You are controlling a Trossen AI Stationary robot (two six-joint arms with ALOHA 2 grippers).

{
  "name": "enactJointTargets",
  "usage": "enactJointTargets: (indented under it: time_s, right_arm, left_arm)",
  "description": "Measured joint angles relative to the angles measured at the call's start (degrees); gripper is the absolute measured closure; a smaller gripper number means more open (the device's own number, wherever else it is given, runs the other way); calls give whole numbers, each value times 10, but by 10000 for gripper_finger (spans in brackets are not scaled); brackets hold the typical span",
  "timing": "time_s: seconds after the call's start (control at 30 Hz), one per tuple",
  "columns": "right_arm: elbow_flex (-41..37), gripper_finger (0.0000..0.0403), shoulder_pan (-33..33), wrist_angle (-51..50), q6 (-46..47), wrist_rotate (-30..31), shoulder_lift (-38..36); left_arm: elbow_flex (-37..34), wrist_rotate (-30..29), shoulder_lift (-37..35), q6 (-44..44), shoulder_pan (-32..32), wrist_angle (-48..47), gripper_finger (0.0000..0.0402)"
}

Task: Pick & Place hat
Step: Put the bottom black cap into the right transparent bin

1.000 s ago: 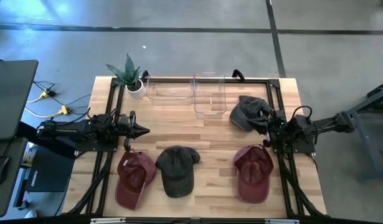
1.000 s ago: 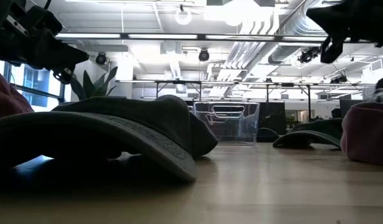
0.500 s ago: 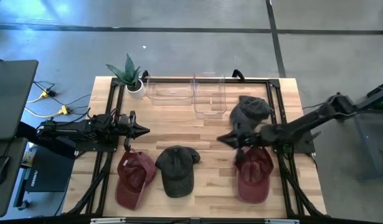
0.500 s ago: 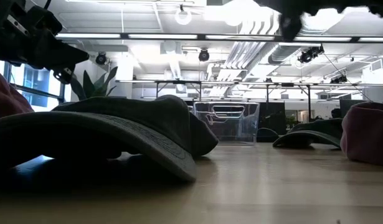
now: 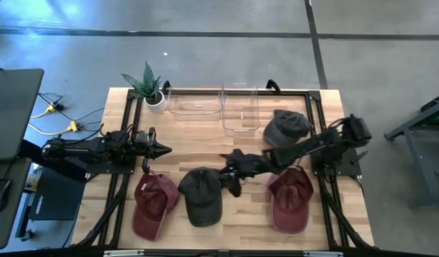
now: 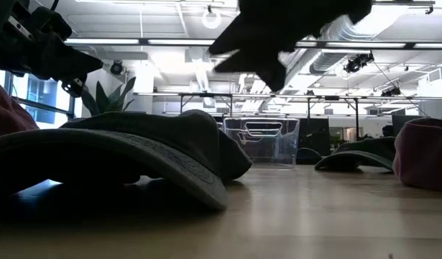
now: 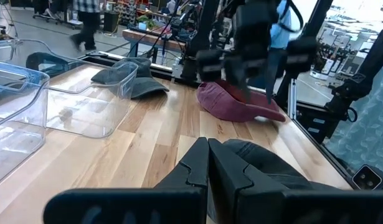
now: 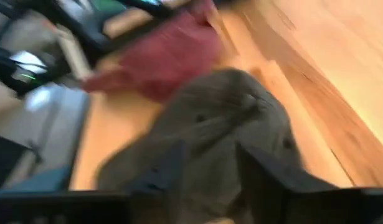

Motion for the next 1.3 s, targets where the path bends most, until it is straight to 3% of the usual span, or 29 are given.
enactJointTargets:
  time_s: [0.13,0.23,0.4,0.53,0.7,0.93,0.97,1.17,1.3]
  right_arm:
    - [94,175,-26,-109,4,-15,69]
    - [143,144,-40,-135,-2,-46,116]
    - [189,139,-57,-180,11,-69,171]
    - [190,147,-66,-183,-3,-124,190]
    - [181,194,-63,-173,-20,-151,194]
    - [181,377,-61,-146,-60,-186,181]
    - [181,388,-61,-140,-73,-192,173]
    - [181,365,-47,-139,-144,-156,69]
    - [181,394,-19,-145,-236,-53,-15]
  left_arm:
    - [0,0,0,0,0,1,401]
    - [0,0,0,0,0,1,401]
    - [0,0,0,-5,0,1,401]
    - [0,0,0,-7,0,2,401]
    - [0,3,0,-7,0,15,401]
    - [0,48,0,-15,0,86,401]
    - [0,60,0,-15,0,106,401]
    - [1,138,10,-9,0,260,401]
    - [2,169,41,12,0,356,401]
